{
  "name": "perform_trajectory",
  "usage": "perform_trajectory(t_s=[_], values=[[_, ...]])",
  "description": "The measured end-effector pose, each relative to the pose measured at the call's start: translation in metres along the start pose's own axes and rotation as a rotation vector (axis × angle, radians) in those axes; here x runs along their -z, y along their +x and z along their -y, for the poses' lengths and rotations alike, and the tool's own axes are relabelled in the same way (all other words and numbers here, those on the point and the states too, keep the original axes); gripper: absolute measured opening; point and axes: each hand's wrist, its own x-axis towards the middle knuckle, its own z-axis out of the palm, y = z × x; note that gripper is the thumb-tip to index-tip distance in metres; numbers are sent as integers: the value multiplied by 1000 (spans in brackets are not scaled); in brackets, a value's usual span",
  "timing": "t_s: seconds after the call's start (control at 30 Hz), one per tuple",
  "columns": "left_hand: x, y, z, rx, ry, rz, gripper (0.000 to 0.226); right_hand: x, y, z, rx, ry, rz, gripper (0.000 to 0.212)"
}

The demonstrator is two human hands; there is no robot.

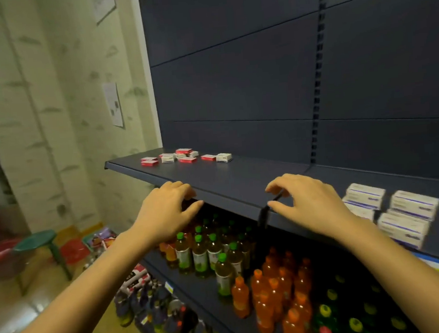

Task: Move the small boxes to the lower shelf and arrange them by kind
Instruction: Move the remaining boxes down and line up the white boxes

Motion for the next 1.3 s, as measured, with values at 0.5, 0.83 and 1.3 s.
perform_trajectory(t_s=[0.5,0.83,1.3], values=[[-52,68,139,85,-43,51,33,-94,183,21,-37,-66,127,29],[-114,168,216,95,-49,125,35,-145,318,-13,-73,-126,140,29],[-195,283,292,-54,-107,284,38,-212,405,-48,-173,-191,204,35]])
